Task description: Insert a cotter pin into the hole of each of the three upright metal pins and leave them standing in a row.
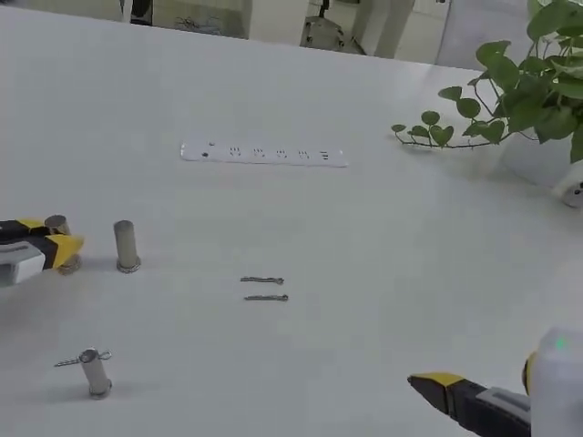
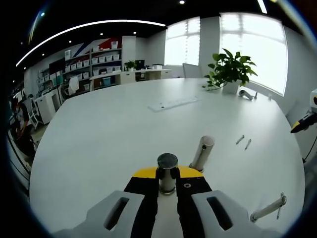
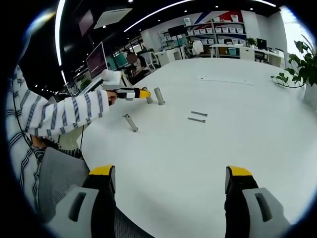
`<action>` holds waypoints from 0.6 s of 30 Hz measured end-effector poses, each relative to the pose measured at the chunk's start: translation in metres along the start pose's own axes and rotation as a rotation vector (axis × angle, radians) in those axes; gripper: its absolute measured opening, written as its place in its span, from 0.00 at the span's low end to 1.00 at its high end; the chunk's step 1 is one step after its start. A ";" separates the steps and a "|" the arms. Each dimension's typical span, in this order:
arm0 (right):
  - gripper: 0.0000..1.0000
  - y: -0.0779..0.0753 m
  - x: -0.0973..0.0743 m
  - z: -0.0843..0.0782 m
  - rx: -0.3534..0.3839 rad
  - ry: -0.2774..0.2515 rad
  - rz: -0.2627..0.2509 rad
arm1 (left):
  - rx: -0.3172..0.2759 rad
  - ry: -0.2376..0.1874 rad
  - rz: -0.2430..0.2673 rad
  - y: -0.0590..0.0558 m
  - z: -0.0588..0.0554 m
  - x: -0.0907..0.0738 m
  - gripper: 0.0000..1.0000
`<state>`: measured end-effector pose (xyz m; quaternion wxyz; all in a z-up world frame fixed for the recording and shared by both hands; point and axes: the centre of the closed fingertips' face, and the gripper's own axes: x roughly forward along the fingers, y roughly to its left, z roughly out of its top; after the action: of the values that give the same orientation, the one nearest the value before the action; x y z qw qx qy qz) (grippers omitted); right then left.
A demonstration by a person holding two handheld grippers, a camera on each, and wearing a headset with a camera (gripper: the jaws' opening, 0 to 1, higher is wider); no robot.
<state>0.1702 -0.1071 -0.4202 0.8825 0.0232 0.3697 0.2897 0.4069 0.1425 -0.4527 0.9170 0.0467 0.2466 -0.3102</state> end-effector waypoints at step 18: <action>0.90 0.007 -0.002 0.009 -0.022 -0.040 0.017 | 0.003 0.023 0.021 -0.020 0.007 -0.042 0.09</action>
<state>0.1716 -0.1006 -0.4104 0.8875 0.0223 0.3484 0.3007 0.3692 0.1482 -0.4249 0.9173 0.0542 0.2560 -0.3001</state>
